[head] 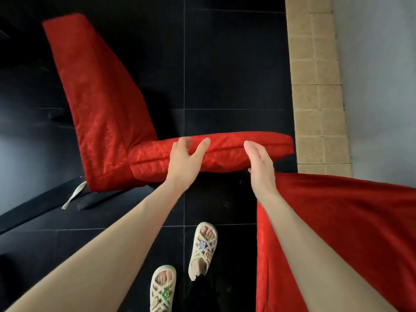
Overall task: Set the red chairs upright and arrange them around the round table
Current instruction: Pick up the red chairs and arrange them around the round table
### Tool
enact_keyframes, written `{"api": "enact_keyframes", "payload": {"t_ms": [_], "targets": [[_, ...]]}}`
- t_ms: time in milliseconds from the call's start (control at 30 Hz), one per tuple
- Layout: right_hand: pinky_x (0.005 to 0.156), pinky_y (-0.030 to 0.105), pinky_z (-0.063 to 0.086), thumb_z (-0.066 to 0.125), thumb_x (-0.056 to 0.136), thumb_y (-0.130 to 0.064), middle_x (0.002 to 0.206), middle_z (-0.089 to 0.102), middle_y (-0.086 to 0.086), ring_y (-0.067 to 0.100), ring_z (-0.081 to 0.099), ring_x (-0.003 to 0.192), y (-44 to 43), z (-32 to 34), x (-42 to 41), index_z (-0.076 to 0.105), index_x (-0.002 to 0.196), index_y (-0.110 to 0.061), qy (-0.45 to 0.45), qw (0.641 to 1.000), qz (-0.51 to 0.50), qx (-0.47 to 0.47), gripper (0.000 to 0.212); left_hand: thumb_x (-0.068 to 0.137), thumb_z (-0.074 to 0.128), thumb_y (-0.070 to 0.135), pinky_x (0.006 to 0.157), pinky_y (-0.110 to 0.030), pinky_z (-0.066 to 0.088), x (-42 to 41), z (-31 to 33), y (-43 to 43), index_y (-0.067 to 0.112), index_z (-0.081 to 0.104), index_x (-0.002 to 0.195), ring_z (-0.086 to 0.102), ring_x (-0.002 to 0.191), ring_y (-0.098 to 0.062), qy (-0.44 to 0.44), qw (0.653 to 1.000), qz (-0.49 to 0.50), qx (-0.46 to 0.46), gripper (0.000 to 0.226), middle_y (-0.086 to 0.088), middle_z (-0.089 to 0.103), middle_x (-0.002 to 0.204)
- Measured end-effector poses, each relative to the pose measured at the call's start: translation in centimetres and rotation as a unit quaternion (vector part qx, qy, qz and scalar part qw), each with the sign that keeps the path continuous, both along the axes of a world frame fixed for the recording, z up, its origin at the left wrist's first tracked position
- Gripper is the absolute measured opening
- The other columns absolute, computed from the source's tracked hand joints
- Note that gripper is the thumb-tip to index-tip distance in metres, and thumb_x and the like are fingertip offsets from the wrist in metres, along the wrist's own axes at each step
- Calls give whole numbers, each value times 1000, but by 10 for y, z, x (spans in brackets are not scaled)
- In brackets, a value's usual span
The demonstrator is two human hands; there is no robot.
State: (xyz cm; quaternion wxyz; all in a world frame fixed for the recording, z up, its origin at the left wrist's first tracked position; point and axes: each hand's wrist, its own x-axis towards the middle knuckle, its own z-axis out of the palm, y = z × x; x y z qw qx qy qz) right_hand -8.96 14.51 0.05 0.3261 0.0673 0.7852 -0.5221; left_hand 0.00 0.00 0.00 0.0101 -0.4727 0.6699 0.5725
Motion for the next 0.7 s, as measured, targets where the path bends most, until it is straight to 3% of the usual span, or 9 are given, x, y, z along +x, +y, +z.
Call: {"api": "enact_keyframes", "payload": {"t_ms": [167, 233, 333, 433, 700], "targets": [[101, 26, 26, 50, 95, -53, 143, 45, -12, 11, 31, 136, 7, -10, -15, 56, 130, -33, 44, 998, 25, 44, 41, 90, 55, 58, 99, -25, 31, -17, -13, 3, 17, 51, 133, 41, 128, -12, -12, 998, -33, -54, 60, 8, 49, 129], [99, 27, 21, 49, 95, -53, 150, 35, -13, 12, 19, 139, 11, -18, -19, 55, 132, -33, 51, 995, 46, 76, 43, 91, 54, 58, 107, -31, 31, -23, -21, 6, 16, 52, 134, 40, 131, -14, -21, 996, -52, -73, 61, 5, 50, 132], [108, 32, 19, 50, 94, -55, 157, 21, -16, 6, 5, 141, 15, -28, -25, 55, 133, -35, 66, 991, 55, 100, 44, 93, 50, 58, 122, -43, 6, -33, -30, 5, 16, 53, 135, 37, 138, -18, -35, 987, -101, -116, 60, 1, 52, 138], [119, 47, 12, 48, 94, -58, 161, 11, -17, 9, -4, 146, 16, -39, -32, 52, 136, -39, 75, 987, 51, 132, 46, 95, 44, 59, 118, -42, -10, -42, -46, 2, 18, 50, 140, 23, 147, -16, -70, 978, -141, -138, 61, -1, 47, 148], [117, 48, -8, 38, 82, -70, 163, 6, -17, 12, -12, 149, 21, -59, -45, 44, 142, -44, 111, 975, 59, 183, 65, 92, 44, 63, 117, -40, -9, -47, -70, -5, 32, 54, 136, 27, 140, -15, -104, 958, -172, -205, 55, 9, 49, 139]]}}
